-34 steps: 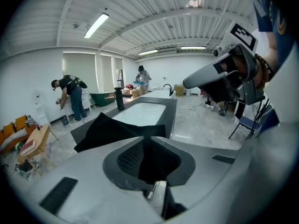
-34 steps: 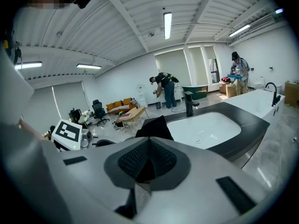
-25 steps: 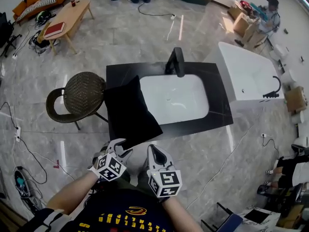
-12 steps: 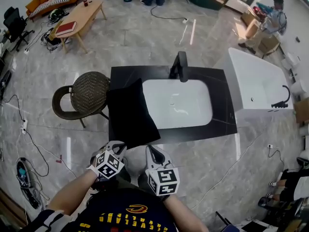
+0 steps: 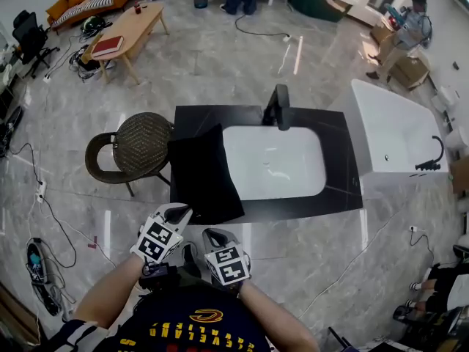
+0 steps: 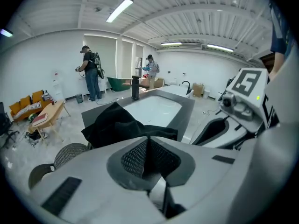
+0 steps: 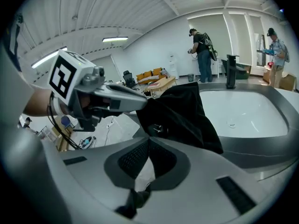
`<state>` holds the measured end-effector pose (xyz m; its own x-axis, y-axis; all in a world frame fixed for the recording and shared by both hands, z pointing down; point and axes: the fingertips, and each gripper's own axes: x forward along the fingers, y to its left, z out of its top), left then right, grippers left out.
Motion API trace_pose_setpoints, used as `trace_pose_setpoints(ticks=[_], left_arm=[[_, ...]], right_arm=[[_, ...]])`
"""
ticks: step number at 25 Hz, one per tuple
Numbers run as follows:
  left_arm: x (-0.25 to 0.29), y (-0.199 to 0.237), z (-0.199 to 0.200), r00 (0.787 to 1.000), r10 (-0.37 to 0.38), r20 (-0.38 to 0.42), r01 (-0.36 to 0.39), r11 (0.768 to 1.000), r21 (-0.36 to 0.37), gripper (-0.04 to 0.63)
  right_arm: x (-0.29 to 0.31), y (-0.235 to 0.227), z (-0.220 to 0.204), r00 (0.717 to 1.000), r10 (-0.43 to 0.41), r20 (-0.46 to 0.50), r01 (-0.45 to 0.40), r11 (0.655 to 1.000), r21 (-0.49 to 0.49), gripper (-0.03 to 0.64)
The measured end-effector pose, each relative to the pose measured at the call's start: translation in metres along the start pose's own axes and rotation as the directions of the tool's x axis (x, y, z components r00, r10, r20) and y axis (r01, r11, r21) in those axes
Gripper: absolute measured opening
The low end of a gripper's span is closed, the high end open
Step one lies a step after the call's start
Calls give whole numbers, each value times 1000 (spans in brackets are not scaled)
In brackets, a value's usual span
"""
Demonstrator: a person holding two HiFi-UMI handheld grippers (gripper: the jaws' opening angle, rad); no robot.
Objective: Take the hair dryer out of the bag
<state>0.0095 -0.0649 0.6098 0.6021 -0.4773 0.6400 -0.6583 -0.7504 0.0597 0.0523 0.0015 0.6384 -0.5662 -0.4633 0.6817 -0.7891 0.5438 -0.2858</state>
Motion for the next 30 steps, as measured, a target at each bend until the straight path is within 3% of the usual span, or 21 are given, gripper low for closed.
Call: trace_pose_setpoints(ticks=[4,8,12,18,22,26,30], left_arm=[[-3,14,14,999,17,30,-17,1000,-2,21],[-6,17,17,999,7,38,-7,1000,-6,21],[-8,13,10,999,-23,46,25,998,-51,21],[-8,6,-1,992,-67,105,93,960,-264,21],[-5,10,-9,989,-69,133,118,907,-405,21],[-3,17,-14,989,-51,136,108,883,-456,21],[0,23,-14,991,-51,124,102,886,-453,21]], right_arm=[[28,-15,9,999,-47,1,47,993,109,8],[38,-38,20,995,-94,17,86,963,256,9],[45,-48,30,996,-81,48,61,945,322,48],[77,-49,37,997,-77,-13,78,955,287,219],[94,-64,47,988,-148,-35,152,958,242,238],[110,-76,52,977,-204,-64,212,956,200,238],[122,-81,47,968,-227,-108,245,949,199,238]])
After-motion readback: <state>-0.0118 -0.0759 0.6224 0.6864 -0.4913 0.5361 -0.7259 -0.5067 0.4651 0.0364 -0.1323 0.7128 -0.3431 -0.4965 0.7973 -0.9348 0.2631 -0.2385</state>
